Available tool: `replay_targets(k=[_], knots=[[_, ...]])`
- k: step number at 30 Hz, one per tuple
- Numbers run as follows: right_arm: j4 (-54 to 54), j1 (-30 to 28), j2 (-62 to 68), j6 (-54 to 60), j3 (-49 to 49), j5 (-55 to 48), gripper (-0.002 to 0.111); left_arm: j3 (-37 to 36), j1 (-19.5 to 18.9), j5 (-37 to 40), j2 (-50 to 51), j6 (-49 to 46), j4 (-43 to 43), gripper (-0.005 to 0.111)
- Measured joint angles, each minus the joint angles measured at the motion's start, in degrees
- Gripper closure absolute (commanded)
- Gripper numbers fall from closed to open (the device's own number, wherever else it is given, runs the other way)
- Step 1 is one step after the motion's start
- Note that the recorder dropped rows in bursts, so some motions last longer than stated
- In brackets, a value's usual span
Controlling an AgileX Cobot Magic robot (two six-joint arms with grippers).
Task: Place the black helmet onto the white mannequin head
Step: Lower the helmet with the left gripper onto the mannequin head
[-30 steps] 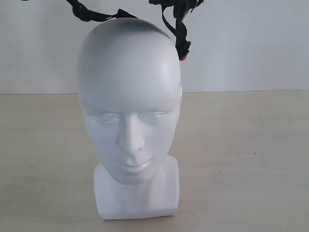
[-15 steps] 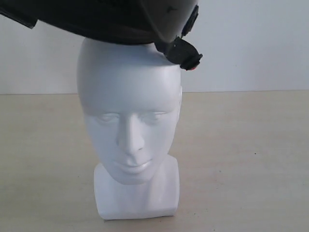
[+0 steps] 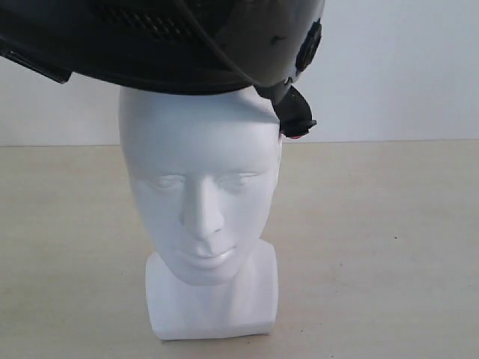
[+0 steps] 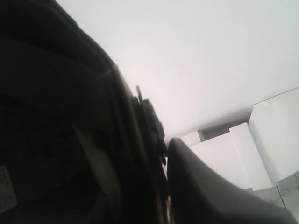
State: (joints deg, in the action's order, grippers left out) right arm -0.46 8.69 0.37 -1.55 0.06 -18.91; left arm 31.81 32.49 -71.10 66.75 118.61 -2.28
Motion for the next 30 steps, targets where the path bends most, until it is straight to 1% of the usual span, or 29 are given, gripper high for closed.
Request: replay_targets(k=[7, 14, 19, 30], knots=[[0.0, 0.0, 0.0, 0.0, 0.0, 0.0, 0.108, -0.08, 0.0, 0.11, 1.04, -0.38, -0.6, 0.102], [0.0, 0.0, 0.0, 0.0, 0.0, 0.0, 0.108, -2.72, 0.0, -1.09, 1.38, -0.38, -2.43, 0.102], [0.0, 0.0, 0.0, 0.0, 0.0, 0.0, 0.108, -2.94, 0.0, -1.2, 1.68, -0.38, -2.92, 0.102], [0.0, 0.0, 0.0, 0.0, 0.0, 0.0, 0.108, -2.94, 0.0, -0.92, 6.61, -0.62, -3.56, 0.102]])
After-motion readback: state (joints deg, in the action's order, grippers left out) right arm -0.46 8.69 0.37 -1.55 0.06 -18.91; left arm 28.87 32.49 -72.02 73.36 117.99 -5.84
